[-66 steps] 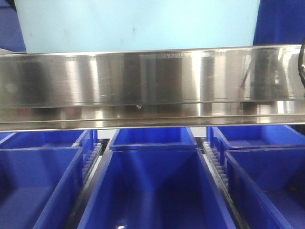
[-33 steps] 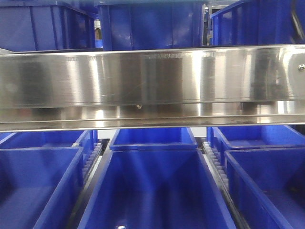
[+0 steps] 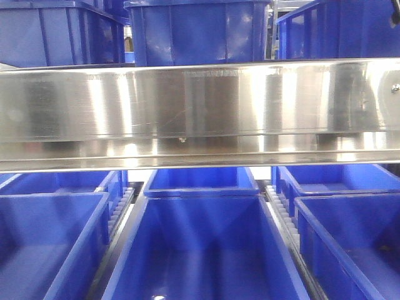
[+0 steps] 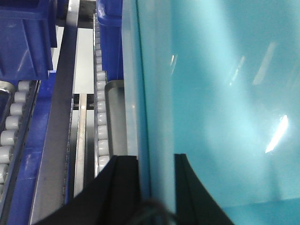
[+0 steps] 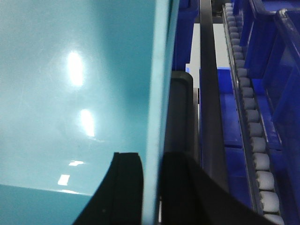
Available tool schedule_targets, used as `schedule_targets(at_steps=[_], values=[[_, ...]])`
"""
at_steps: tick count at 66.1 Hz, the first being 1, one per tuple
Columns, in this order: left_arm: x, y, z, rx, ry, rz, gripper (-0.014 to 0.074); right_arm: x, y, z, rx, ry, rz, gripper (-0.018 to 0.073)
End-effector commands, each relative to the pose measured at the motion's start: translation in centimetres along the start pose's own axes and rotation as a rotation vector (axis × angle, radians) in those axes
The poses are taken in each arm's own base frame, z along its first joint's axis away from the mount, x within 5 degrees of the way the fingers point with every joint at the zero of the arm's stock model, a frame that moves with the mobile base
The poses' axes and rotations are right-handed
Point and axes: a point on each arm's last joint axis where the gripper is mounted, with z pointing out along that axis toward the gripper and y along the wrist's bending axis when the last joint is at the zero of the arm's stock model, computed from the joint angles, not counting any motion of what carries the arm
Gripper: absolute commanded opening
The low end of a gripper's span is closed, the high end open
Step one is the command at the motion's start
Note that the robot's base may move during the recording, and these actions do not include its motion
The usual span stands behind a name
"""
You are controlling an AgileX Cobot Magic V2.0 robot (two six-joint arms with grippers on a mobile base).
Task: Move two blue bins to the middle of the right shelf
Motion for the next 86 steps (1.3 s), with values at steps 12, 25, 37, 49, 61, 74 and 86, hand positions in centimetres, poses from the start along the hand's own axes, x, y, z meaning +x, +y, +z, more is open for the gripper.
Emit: schedule_targets(at_steps=[12, 25, 37, 49, 61, 74, 86], values=[[-1.69, -0.49, -1.71, 0.056, -0.149, -0.003, -0.0111, -1.28, 0.23, -1.55, -0.04, -0.124, -0.007, -0.0166], [-1.69, -0.49, -1.71, 0.056, -0.149, -0.003, -0.0111, -1.28, 0.23, -1.55, -0.04, -0.124, -0.007, -0.0166], [-1.69, -0.49, -1.71, 0.056, -0.149, -0.003, -0.0111, -1.3, 0.24, -1.55, -0.04, -0.126, -0.007, -0.0166], [-1.69, -0.49, -1.71, 0.056, -0.149, -0.003, -0.0111, -1.3, 0.24, -1.55, -0.04, -0.126, -0.007, -0.0166], [-1.69, -0.49, -1.71, 0.056, -0.149, -0.003, -0.0111, -1.3, 0.24, -1.55, -0.04, -0.126, -0.007, -0.0166], [-1.69, -0.49, -1.71, 0.056, -0.149, -0.003, -0.0111, -1.32, 0.24, -1.55, -0.041, -0.128, -0.007, -0.0166], [-1.69, -0.49, -1.71, 0.056, -0.149, -0.003, -0.0111, -1.27, 0.28, -1.09, -0.04, -0.121, -0.008, -0.0166]])
